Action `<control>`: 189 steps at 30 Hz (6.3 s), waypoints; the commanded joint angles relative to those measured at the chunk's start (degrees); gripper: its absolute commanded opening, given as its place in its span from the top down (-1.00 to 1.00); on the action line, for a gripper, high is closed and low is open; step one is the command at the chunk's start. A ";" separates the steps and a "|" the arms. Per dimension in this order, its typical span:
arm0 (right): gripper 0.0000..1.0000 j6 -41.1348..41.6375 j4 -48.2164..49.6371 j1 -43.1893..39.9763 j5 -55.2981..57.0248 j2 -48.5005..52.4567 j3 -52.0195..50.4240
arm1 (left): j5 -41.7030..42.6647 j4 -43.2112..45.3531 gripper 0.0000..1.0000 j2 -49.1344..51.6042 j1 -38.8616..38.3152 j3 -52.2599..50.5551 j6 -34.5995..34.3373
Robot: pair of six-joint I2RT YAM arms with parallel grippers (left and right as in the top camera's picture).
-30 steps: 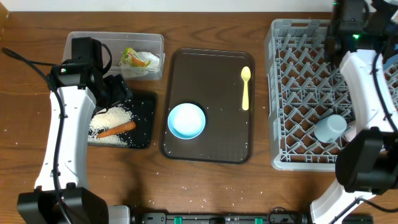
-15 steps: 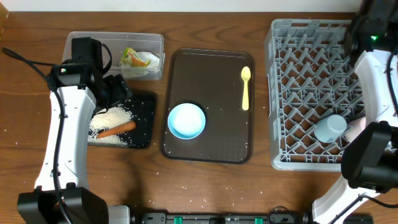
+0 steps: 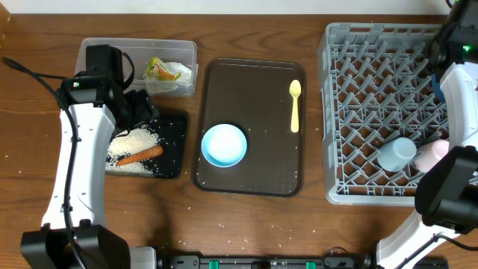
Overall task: Sort waste into correct bins and load items into the dishwasher rack
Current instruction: 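Lift the blue plate with the right gripper and set it in the rack, then move the right gripper to the light-blue bowl and grasp its rim, then carry the light-blue bowl with the right gripper into the rack, then return the right gripper to the brown tray and grasp the yellow spoon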
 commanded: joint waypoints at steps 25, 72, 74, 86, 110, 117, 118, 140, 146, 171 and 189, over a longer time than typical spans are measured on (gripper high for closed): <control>0.40 4.55 -8.50 14.05 -12.61 0.55 0.33 | -0.31 -0.33 -0.89 0.17 0.31 -0.31 -0.33; -0.21 49.29 -25.20 41.29 -73.22 0.04 0.28 | -0.31 -0.33 -0.89 0.17 0.31 -0.31 -0.31; -0.17 49.44 -26.51 43.60 -72.22 1.77 0.28 | -0.31 -0.33 -0.89 0.17 0.31 -0.31 -0.31; -0.10 51.43 -28.22 49.37 -70.49 11.67 0.28 | -0.31 -0.33 -0.89 0.17 0.31 -0.31 -0.31; 0.60 51.43 -27.56 49.72 -66.42 12.57 -4.48 | -0.31 -0.33 -0.89 0.17 0.31 -0.31 -0.31; 0.98 51.89 -26.80 49.37 -66.42 12.15 -4.28 | -0.31 -0.33 -0.89 0.17 0.31 -0.31 -0.31; 0.98 51.87 -26.86 49.09 -66.42 11.78 -4.17 | -0.31 -0.33 -0.91 0.17 0.31 -0.31 -0.31; 0.98 77.79 -59.25 31.54 -15.80 -26.25 -3.98 | -0.31 -0.33 -0.90 0.17 0.31 -0.31 -0.31; 0.97 86.95 -67.56 30.18 -1.66 -27.87 -4.22 | -0.31 -0.33 -0.90 0.17 0.31 -0.31 -0.31; 0.97 74.77 -67.43 33.86 18.32 0.04 -4.37 | -0.31 -0.33 -0.90 0.17 0.31 -0.31 -0.31; 0.97 74.66 -67.49 41.79 16.02 4.83 -4.37 | -0.31 -0.33 -0.90 0.17 0.31 -0.31 -0.31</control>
